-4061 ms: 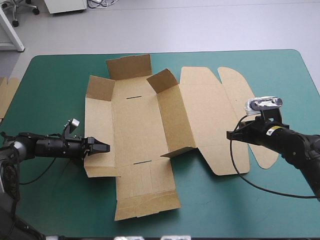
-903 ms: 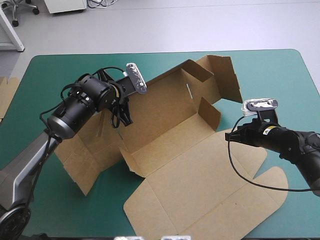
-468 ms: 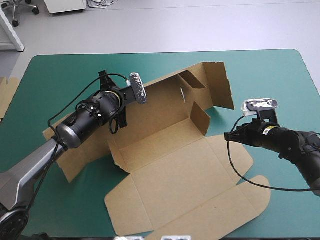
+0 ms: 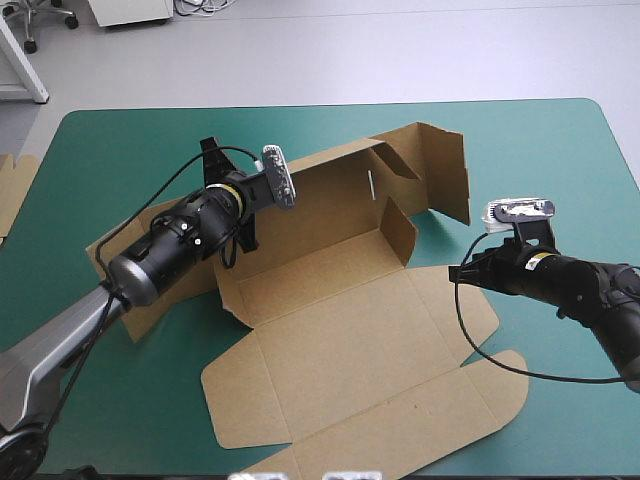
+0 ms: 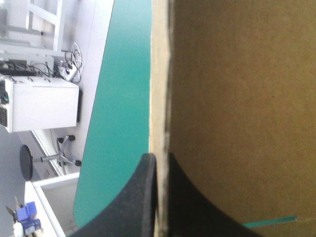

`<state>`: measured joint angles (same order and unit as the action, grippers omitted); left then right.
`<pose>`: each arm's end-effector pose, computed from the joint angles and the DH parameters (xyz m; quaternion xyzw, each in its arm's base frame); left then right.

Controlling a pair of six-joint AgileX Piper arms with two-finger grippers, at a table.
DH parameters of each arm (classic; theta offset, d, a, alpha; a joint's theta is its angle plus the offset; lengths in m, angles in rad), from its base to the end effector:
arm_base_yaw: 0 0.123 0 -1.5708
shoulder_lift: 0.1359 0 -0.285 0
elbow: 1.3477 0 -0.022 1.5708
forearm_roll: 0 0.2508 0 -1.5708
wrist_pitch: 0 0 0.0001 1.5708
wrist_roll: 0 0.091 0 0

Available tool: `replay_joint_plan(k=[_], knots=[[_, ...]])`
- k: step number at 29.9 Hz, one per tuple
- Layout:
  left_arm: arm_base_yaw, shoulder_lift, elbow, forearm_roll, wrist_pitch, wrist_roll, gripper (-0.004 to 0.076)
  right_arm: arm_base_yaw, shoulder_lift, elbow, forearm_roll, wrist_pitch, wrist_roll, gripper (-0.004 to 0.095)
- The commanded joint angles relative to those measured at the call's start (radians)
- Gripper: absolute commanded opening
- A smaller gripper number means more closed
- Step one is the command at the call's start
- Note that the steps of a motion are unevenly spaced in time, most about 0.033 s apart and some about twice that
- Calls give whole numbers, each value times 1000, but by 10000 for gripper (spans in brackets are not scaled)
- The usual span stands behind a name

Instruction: Fold the box

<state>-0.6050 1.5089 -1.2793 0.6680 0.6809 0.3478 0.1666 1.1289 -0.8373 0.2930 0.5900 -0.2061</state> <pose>0.2966 -0.1619 0.3388 0.5471 0.7074 0.2385 0.3786 0.2227 0.0523 0.3025 -0.0895 0.9149 0.1137 0.3768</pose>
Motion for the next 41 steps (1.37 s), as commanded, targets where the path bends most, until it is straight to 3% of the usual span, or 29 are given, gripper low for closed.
replay_joint_plan(k=[1, 8, 19, 28, 41], knots=[[-29, -119, 97, 63, -90, -9, -10, -3, -13, -34, 13, -44, -11, -17], [-98, -284, 295, 135, -163, -91, -10, -3, -13, -34, 15, -42, -11, -17], [-193, -286, 406, 343, -156, -328, -10, -3, -60, -43, 38, 17, -11, -17], [-193, -286, 467, 381, -167, -400, -10, -3, -112, -277, 40, 135, 22, -17], [-193, -286, 467, 397, -173, -424, -10, -3, 386, -842, 55, 406, 38, -17]])
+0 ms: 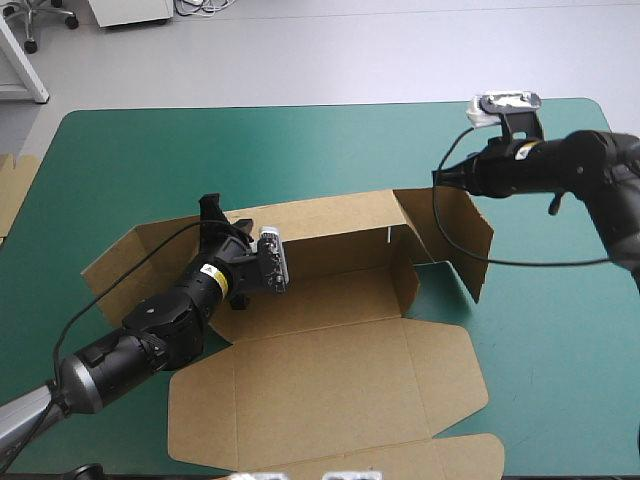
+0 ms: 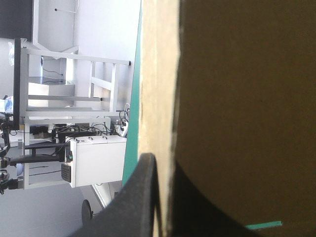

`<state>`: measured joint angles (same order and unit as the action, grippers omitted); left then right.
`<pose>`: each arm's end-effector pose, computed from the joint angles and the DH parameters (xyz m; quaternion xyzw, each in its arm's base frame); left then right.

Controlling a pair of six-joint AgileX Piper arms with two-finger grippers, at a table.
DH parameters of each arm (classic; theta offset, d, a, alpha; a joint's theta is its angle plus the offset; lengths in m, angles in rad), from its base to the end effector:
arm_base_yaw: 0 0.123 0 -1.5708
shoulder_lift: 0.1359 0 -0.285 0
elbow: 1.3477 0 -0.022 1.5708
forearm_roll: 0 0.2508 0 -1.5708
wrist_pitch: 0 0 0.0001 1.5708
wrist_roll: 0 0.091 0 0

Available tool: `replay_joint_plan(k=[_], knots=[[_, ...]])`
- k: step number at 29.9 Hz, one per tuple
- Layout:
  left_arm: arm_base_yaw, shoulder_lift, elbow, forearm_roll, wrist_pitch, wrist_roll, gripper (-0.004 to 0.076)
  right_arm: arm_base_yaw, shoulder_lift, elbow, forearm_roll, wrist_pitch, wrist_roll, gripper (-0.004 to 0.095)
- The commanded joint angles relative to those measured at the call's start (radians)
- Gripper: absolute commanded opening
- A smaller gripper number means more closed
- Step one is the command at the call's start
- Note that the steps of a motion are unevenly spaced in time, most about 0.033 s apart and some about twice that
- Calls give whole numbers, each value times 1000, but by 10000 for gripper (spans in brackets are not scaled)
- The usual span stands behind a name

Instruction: Fold the box

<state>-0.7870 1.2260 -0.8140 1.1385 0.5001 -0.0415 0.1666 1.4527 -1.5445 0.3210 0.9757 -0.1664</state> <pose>0.2084 -0.1529 0.2998 0.6082 0.6044 0.2546 0.4472 0.3026 0.0750 0.4129 -0.1189 0.9070 0.1564 0.3726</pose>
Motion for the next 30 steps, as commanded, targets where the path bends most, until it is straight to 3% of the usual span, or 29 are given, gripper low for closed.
replay_joint_plan(k=[1, 10, 20, 30], knots=[[-11, -3, 2, -71, 10, -35, -10, -3, 102, -183, 25, 52, -2, -17], [-11, 22, 10, -66, 39, -41, -10, -3, 321, -432, 8, 187, 21, -17], [-11, 27, 10, -54, 44, -55, -10, -5, 339, -434, -41, 269, 34, -17], [-11, 27, 10, -50, 39, -70, -10, -5, 325, -317, -11, 269, 20, -17]])
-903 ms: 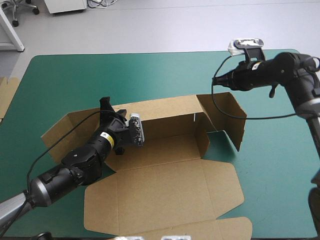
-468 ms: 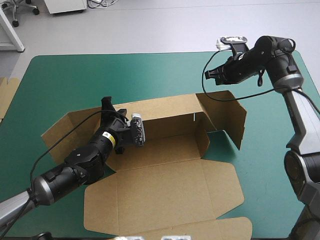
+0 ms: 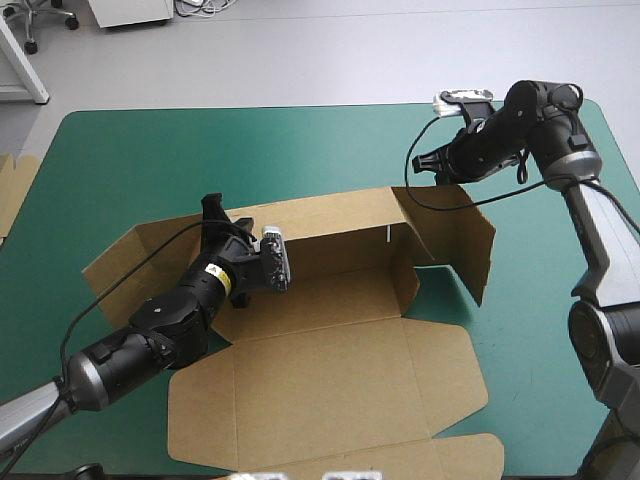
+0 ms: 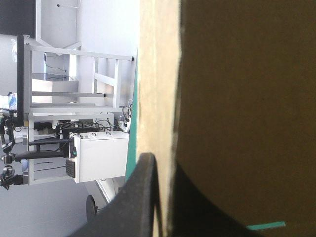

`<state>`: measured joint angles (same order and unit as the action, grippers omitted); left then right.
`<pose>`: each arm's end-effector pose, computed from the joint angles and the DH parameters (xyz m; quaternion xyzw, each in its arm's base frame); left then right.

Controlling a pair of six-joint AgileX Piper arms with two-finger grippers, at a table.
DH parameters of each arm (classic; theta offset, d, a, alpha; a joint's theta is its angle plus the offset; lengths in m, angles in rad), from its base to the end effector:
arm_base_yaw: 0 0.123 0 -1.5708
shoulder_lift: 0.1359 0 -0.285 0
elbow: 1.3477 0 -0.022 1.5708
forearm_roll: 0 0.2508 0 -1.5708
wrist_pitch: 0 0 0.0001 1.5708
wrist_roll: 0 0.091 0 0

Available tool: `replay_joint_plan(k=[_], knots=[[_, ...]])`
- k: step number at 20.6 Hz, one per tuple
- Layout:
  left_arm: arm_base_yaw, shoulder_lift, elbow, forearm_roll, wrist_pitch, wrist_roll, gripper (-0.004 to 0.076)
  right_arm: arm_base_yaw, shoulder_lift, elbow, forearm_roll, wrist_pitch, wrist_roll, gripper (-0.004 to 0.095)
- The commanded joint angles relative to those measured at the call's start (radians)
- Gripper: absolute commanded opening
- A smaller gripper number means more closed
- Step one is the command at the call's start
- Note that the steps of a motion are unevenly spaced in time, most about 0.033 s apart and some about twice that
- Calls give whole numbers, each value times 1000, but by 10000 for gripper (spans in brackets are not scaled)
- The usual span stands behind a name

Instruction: Fold the box

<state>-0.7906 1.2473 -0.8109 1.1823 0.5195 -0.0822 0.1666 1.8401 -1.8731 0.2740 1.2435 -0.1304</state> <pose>0.2115 -0.1542 0.2947 0.6073 0.6067 0.2655 0.4389 0.3882 0.0889 0.3579 -0.1290 0.9574 0.1398 0.2173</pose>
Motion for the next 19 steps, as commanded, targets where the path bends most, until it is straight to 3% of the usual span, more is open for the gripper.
replay_joint_plan(k=[1, 9, 14, 19], knots=[[-7, 5, 7, -94, 16, -30, -10, -5, -70, 27, 46, 1, -25, -17], [-7, 5, 7, -96, 7, -46, -10, -5, -183, 163, 77, 1, -85, -17], [-7, 5, 7, -96, 5, -48, -10, -5, -207, 262, 166, -13, -178, -17], [-7, 5, 7, -96, 3, -48, -10, -5, -285, 365, 192, -92, -281, -16]])
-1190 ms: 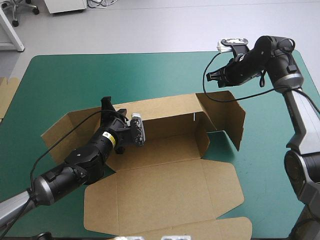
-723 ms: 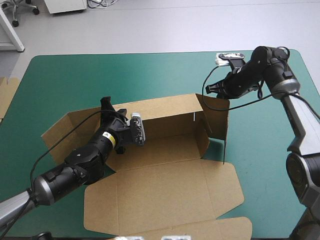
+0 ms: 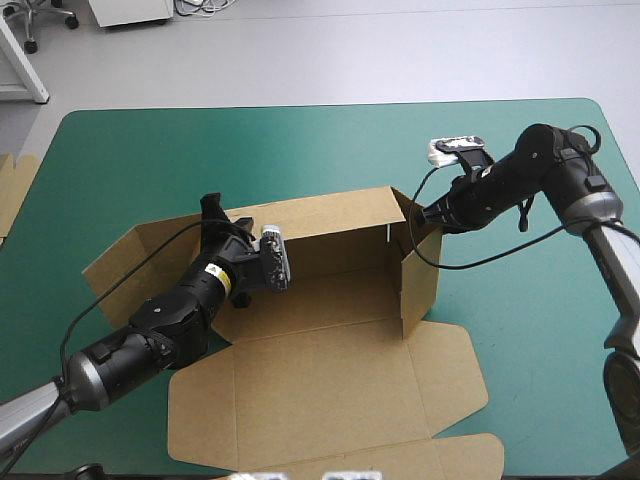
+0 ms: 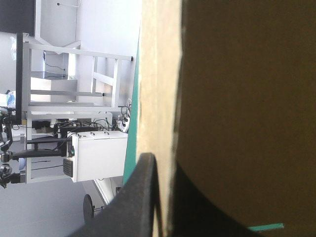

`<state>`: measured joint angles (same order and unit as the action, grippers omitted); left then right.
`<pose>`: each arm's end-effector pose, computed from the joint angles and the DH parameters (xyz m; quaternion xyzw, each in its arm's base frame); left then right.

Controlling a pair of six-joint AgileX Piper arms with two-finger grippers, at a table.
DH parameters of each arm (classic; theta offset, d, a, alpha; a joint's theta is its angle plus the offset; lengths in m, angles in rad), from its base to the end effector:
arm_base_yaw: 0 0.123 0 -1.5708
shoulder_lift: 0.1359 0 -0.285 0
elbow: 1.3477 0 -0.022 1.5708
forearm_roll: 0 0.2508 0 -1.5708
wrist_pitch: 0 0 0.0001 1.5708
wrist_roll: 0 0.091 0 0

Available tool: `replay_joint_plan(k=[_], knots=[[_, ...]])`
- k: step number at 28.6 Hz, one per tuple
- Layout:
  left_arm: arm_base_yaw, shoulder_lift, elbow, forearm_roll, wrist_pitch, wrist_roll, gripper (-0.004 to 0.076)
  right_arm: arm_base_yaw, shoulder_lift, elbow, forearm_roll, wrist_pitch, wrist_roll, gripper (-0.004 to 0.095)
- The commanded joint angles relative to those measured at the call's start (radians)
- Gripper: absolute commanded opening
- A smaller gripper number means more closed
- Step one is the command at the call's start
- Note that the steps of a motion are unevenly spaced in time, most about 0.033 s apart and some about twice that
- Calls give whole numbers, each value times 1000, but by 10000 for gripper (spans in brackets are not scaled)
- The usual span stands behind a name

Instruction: Fold the box

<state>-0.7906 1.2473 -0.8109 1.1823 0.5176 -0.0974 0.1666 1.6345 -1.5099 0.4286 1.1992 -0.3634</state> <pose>0.2115 -0.1543 0.2948 0.6029 0.6109 0.2616 0.4414 0.3275 0.0908 0.3366 -0.2107 0.9412 0.1913 0.1822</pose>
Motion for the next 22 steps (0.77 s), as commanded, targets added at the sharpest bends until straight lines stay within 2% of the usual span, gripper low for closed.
replay_joint_plan(k=[1, 3, 9, 17, 22], knots=[[-7, 5, 7, -96, 1, -33, -10, -5, -96, 19, 38, -53, -64, -16], [-7, 5, 7, -96, -6, -34, -10, -5, -108, 34, 42, -53, -77, 12], [-7, 5, 7, -100, -8, -37, -10, -5, -111, 36, 88, -28, -100, 176], [-7, 5, 7, -100, -8, -52, -10, 18, -117, 53, 117, 23, -119, 501], [-7, 5, 7, -100, -8, -53, -10, 55, -129, 67, 108, 32, -131, 542]])
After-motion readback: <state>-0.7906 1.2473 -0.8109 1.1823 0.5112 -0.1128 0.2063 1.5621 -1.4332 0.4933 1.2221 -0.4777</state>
